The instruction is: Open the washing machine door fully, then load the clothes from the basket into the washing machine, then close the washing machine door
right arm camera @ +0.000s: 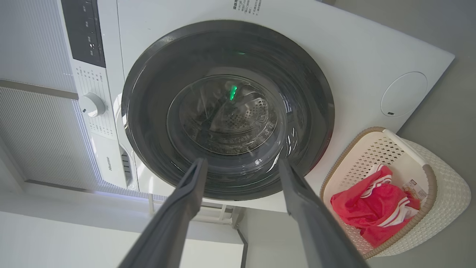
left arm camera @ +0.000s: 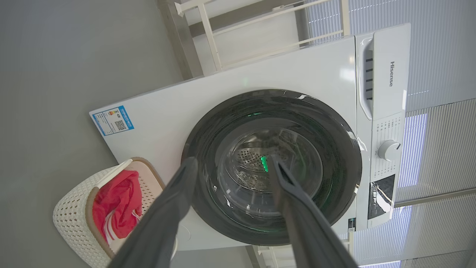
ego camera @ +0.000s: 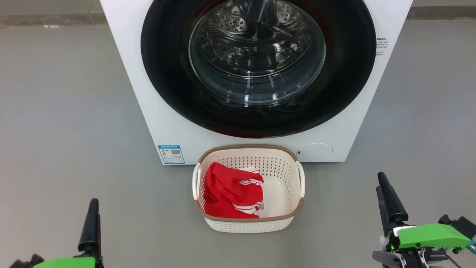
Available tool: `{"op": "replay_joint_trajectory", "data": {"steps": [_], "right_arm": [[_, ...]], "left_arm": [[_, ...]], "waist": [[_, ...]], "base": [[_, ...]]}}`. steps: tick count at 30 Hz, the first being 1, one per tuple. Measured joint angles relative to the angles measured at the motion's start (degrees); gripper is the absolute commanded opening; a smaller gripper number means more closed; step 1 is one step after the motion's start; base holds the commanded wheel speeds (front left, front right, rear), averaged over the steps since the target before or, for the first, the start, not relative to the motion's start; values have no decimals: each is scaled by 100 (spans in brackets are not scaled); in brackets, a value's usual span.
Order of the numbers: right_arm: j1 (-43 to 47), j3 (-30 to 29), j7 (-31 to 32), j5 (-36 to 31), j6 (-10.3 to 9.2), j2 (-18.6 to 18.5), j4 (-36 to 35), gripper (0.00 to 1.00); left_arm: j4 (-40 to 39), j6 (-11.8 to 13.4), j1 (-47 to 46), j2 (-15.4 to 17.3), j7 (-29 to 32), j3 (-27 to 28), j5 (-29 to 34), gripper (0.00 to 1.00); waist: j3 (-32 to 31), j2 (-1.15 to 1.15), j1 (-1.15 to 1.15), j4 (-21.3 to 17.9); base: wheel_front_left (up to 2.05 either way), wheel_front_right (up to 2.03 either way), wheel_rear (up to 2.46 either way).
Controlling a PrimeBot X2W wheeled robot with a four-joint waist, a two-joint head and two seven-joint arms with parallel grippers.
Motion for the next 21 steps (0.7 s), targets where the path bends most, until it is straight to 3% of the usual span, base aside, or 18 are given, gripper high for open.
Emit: {"op": "replay_joint_trajectory", "data": {"steps": [12, 21], "right_arm": [[-20, 102, -211, -791, 0, -32, -54, 100], [-143, 155, -332, -1855, 0, -69, -13, 100]], "left_arm": [[-122, 0, -13, 97, -192, -202, 862, 100], [-164, 0, -38, 174, -326, -312, 1610, 100]], "waist": [[-3, 0, 0, 11], [-2, 0, 0, 30]], "base": [[0, 0, 0], [0, 0, 0]]}}
